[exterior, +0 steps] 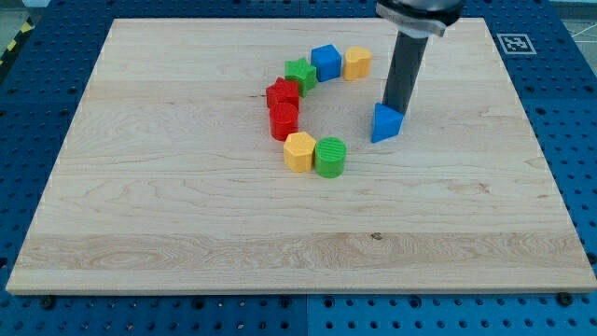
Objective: Push blue triangle closer to green circle
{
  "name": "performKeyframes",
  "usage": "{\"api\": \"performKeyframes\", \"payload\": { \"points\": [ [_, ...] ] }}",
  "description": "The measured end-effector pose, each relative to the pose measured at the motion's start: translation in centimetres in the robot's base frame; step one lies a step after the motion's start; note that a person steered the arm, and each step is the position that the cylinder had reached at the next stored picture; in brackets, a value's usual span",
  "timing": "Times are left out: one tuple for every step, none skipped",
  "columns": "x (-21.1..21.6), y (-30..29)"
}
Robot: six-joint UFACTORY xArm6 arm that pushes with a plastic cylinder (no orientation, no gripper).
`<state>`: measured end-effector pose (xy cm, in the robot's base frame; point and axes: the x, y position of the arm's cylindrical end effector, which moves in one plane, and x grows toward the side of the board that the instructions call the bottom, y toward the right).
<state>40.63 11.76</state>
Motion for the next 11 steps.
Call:
{"api": "performKeyframes", "payload": {
  "points": [
    [2.7,-0.5],
    [3.3,-0.4],
    [3.2,1.4],
    [3.2,1.5],
    [3.3,1.5],
    [3.6,0.1],
    [3.8,-1.0],
    [4.3,-1.6],
    [4.9,-1.6],
    [5.2,-1.6],
    [5.8,-1.6]
  ]
}}
